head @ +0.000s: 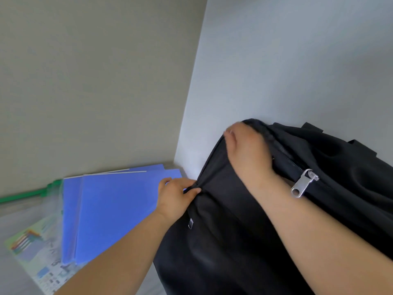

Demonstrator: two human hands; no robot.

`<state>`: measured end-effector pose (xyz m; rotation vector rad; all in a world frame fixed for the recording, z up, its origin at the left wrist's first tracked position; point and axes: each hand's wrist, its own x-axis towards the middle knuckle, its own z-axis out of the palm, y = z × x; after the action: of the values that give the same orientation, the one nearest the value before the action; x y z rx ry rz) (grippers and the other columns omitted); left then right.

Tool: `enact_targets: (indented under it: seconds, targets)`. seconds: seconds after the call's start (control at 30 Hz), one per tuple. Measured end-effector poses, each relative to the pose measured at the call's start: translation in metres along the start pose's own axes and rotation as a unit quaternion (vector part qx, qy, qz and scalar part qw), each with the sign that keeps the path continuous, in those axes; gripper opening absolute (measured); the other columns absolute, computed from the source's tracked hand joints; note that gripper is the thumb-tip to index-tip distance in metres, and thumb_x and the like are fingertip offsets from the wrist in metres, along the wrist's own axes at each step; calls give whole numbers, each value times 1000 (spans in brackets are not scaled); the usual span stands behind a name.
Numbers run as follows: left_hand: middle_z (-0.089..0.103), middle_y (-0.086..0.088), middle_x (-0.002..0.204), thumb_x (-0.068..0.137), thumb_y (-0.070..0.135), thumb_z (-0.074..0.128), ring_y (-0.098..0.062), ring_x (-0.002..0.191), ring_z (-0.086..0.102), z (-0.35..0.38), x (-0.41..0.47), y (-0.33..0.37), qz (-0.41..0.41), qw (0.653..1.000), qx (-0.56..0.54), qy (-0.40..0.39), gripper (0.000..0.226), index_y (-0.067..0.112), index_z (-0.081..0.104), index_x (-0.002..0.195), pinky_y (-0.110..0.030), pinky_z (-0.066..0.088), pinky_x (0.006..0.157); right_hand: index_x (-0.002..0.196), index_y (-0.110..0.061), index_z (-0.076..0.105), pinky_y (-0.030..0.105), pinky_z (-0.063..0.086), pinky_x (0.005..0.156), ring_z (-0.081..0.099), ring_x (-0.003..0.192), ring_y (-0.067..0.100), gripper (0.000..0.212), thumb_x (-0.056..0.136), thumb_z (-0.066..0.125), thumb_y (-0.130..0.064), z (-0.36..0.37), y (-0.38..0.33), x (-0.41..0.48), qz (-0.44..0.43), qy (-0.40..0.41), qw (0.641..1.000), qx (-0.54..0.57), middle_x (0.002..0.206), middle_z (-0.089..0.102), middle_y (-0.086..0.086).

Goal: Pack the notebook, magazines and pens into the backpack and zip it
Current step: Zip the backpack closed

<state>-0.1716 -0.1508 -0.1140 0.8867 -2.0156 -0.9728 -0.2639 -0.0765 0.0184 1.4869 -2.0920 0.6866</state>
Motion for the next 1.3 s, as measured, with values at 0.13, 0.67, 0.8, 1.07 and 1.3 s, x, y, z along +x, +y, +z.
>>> enact_targets:
  seconds: [0.13, 0.67, 0.8, 1.07, 1.3]
  targets:
    - [69, 0, 96, 83, 23, 61, -23, 103, 57, -10, 3, 2, -9, 1000, 11, -27, 19, 20, 66, 101, -29, 41, 94, 99, 3, 58, 42, 43, 73, 60, 88, 36, 25, 94, 43, -16, -21, -11, 5, -7, 19, 1000, 7, 96, 66, 21]
    - [73, -12, 89, 89, 28, 51, -34, 94, 57, -38, 34, 92, 156, 970, 166, 79, 23, 15, 68, 97, -29, 31, 86, 88, -9, 46, 24, 13, 43, 35, 64, 26, 4, 89, 42, -10, -94, -13, 7, 59, 20, 989, -132, 70, 41, 4]
    - [72, -7, 97, 91, 30, 45, -26, 97, 60, -48, 30, 93, 149, 962, 223, 46, 25, 18, 65, 100, -26, 16, 104, 77, -4, 53, 27, 33, 49, 47, 67, 28, 6, 80, 47, -5, -128, -7, 4, 125, -19, 992, -29, 71, 54, 9]
    - [64, -5, 120, 85, 25, 57, -26, 108, 54, -40, 17, 166, 310, 947, 90, -11, 43, 22, 48, 127, -37, 27, 106, 56, -15, 43, 18, 36, 42, 43, 44, 11, 32, 85, 43, 0, -150, -5, 10, 178, -140, 970, 92, 55, 47, 3]
    - [71, -8, 106, 91, 21, 46, -28, 106, 56, -43, 30, 168, 313, 936, 160, 6, 26, 20, 64, 109, -30, 15, 112, 58, -9, 44, 18, 38, 42, 39, 48, 14, 27, 83, 45, 0, -164, 0, -9, 176, -145, 970, 82, 55, 42, 4]
